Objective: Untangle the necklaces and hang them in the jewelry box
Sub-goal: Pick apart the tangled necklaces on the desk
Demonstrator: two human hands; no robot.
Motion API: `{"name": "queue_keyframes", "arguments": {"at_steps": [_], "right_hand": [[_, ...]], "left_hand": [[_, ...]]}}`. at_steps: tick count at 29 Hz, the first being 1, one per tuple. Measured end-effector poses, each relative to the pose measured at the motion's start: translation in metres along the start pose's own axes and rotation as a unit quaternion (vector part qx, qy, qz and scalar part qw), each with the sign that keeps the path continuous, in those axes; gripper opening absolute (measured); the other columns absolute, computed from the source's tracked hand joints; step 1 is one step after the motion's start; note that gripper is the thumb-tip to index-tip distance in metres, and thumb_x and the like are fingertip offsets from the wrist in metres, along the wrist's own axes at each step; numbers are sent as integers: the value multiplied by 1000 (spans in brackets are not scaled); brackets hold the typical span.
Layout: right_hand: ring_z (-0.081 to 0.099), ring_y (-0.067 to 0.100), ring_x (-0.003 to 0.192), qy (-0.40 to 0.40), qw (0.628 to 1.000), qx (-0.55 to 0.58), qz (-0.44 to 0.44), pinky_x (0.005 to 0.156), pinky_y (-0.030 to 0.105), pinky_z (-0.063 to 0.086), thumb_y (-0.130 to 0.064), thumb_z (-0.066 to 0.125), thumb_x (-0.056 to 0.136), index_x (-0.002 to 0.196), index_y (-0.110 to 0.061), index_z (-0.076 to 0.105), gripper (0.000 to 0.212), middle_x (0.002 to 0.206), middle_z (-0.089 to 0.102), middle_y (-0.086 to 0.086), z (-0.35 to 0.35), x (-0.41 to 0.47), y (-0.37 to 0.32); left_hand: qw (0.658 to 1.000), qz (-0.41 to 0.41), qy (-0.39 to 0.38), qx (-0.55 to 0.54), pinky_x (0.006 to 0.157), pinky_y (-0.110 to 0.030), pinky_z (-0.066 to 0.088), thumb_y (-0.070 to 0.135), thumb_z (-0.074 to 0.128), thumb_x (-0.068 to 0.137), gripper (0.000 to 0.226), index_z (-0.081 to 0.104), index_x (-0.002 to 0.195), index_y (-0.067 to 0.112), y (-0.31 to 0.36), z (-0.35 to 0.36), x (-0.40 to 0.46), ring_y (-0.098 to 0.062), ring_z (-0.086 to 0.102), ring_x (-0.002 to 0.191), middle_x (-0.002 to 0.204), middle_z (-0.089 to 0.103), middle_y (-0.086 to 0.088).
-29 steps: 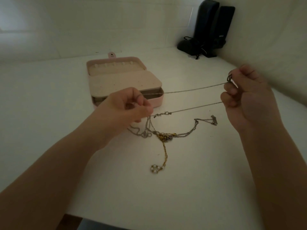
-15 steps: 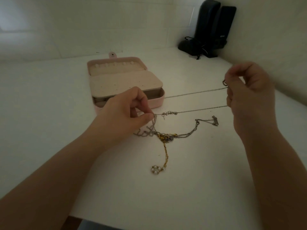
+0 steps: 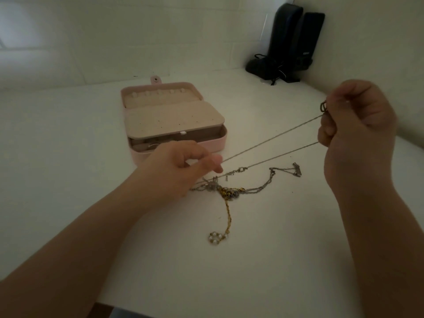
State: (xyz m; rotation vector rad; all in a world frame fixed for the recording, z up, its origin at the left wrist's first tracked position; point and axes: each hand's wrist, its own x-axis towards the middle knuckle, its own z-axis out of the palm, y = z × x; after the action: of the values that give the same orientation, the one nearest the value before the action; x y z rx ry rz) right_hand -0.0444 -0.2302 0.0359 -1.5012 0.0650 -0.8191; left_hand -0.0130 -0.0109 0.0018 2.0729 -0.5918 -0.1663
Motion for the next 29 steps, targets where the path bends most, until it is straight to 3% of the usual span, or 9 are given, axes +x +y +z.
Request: {"name": "queue_keyframes", "arguments": {"at_steps": [4, 8, 13, 16, 19, 22, 24, 29], "right_hand": [[32, 6, 48, -6, 999, 46, 13, 43, 17, 25, 1, 46, 88, 75, -21, 51, 26, 59, 45, -10, 0, 1, 0], [33, 6, 48, -8, 999, 46, 8, 43, 17, 25, 1, 46, 88, 75, -21, 52, 26, 59, 47, -12, -1, 1, -1], [34, 5, 47, -8, 999, 47, 3, 43, 17, 26, 0, 46, 87, 75, -20, 51, 24, 59, 45, -11, -1, 1, -2], [34, 4, 46, -12, 999, 46, 2, 43, 17, 26, -1, 46, 86, 75, -19, 51, 22, 59, 45, -11, 0, 0, -2], [35, 4, 47, -15, 999, 45, 0, 43, 17, 26, 0, 46, 86, 75, -19, 50, 23, 59, 45, -12, -1, -1, -2], [33, 5, 47, -18, 999, 44, 1, 44, 17, 26, 1, 46, 86, 74, -20, 51, 24, 61, 45, -10, 0, -2, -2], [33, 6, 47, -15, 999, 47, 7, 43, 18, 25, 1, 46, 86, 74, -20, 51, 24, 61, 44, -8, -1, -1, -2], [30, 6, 46, 2, 998, 57, 25, 42, 18, 23, -1, 47, 86, 71, -23, 52, 27, 56, 45, -11, -6, 3, -1]], "left_hand": [[999, -32, -37, 3, 42, -15, 44, 19, 45, 94, 21, 64, 88, 27, 0, 1, 1, -3, 48, 33, 53, 62, 26], [994, -43, -97, 7, 49, -14, 47, 16, 53, 90, 23, 66, 88, 35, -4, 0, 0, -7, 56, 40, 42, 60, 6], [988, -41, -150, 0, 60, -18, 53, 16, 60, 85, 25, 69, 90, 39, -10, -2, 0, -14, 68, 56, 69, 72, -3], [987, -35, -157, -4, 56, -25, 55, 16, 65, 82, 23, 71, 86, 38, -13, -1, 2, -23, 69, 61, 89, 71, -12], [990, -38, -138, 7, 48, -21, 50, 18, 68, 79, 15, 71, 79, 33, -11, 1, 2, -23, 67, 55, 81, 71, -12], [993, -46, -103, 34, 45, -15, 45, 24, 68, 78, 8, 69, 73, 31, -7, 0, 1, -8, 57, 41, 59, 70, -3], [996, -47, -74, 27, 47, -15, 48, 26, 67, 79, 6, 67, 73, 29, -4, 0, 1, -5, 57, 41, 55, 69, 2], [987, -46, 49, -145, 43, -22, 50, 11, 57, 86, 11, 60, 76, 15, -3, -6, 5, -13, 63, 49, 63, 66, 10]]}}
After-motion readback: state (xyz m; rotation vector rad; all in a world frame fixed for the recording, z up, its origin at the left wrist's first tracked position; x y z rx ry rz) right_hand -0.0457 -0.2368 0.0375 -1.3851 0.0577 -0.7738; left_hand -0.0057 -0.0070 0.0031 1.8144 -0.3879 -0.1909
